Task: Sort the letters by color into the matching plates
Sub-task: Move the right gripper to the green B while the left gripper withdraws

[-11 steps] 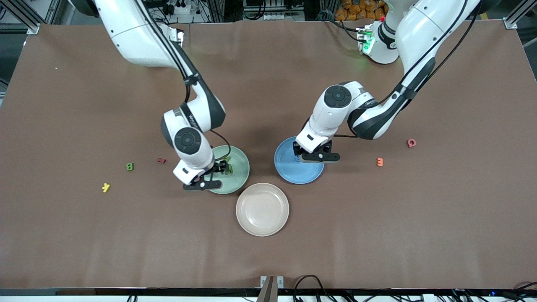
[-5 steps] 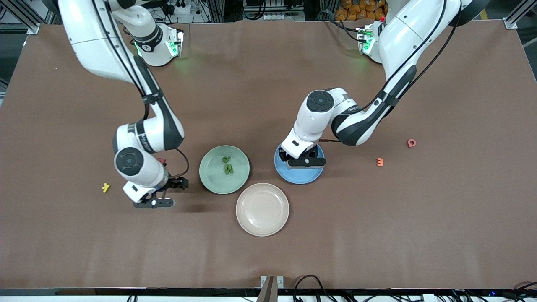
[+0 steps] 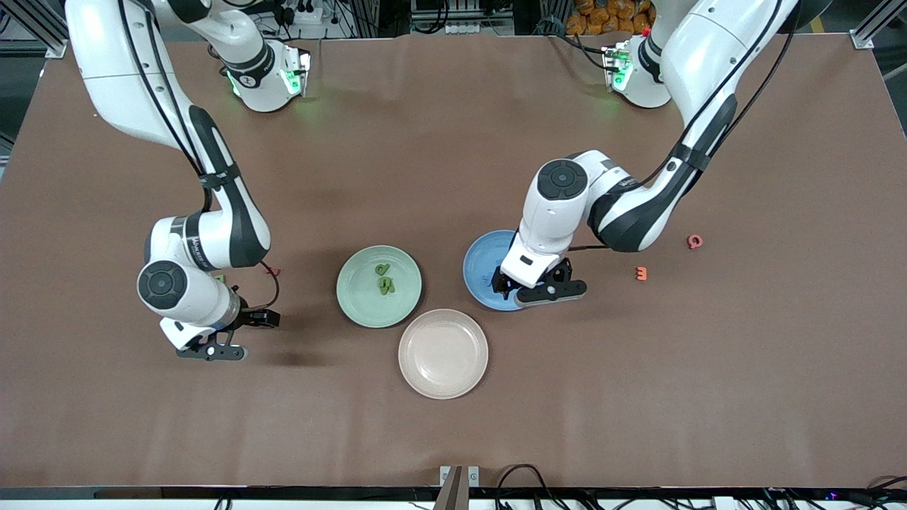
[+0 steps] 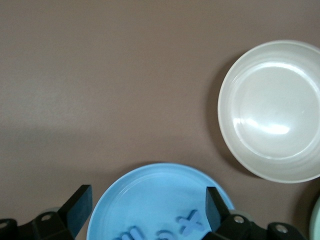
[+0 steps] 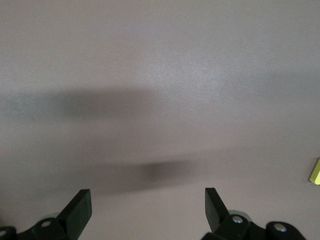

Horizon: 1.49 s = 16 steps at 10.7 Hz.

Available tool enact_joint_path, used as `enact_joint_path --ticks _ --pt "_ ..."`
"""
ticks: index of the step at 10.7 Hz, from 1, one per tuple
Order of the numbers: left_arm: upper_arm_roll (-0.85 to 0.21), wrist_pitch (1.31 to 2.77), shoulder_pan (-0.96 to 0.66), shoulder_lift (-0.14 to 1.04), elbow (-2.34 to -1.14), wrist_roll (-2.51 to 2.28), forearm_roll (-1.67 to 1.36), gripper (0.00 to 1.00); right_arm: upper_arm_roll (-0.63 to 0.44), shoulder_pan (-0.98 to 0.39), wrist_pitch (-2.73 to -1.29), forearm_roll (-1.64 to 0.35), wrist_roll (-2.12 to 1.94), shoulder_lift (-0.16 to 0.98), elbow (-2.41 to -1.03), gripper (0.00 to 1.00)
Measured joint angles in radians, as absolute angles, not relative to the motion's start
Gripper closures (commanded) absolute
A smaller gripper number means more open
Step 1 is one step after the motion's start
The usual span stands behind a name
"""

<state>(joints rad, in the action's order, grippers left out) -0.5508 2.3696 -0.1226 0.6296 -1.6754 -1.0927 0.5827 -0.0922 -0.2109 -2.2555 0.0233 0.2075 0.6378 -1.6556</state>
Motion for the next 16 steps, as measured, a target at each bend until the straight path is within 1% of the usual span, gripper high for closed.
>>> enact_joint_path --ticks 1,3,5,7,8,9,10,12,14,16 --pt "-0.550 2.333 -0.129 0.630 -1.675 -1.083 0.583 0.00 -0.105 -0.193 -2.270 0.033 0.134 0.636 -1.676 0.00" --pt "-0.543 2.235 -0.118 0.629 -1.669 -0.993 0.583 0.00 -0.113 -0.087 -2.336 0.037 -0.091 0.635 -1.740 0.00" --pt "-0.541 2.164 -0.061 0.625 -1.658 -0.880 0.583 0.00 -0.094 -0.017 -2.397 0.037 -0.256 0.626 -1.790 0.00" --pt "-0.541 2.132 -0.001 0.607 -1.656 -0.794 0.569 0.00 -0.069 0.005 -2.477 0.037 -0.309 0.598 -1.870 0.00" --pt "-0.536 2.112 0.015 0.591 -1.656 -0.735 0.528 0.00 -0.059 0.006 -2.491 0.038 -0.312 0.585 -1.896 0.00" --pt "-0.508 2.094 0.013 0.567 -1.657 -0.670 0.474 0.00 -0.049 0.006 -2.495 0.039 -0.318 0.575 -1.914 0.00" --pt "-0.462 2.083 0.004 0.537 -1.661 -0.597 0.412 0.00 -0.039 0.006 -2.496 0.039 -0.322 0.567 -1.927 0.00" --pt "-0.313 2.075 -0.048 0.449 -1.701 -0.416 0.263 0.00 -0.032 0.006 -2.499 0.039 -0.327 0.545 -1.964 0.00" --pt "-0.149 2.070 -0.117 0.342 -1.778 -0.255 0.143 0.00 -0.030 0.010 -2.536 0.040 -0.352 0.521 -2.018 0.00" --pt "-0.050 2.068 -0.147 0.244 -1.864 -0.149 0.087 0.00 -0.030 0.032 -2.582 0.040 -0.391 0.499 -2.077 0.00"
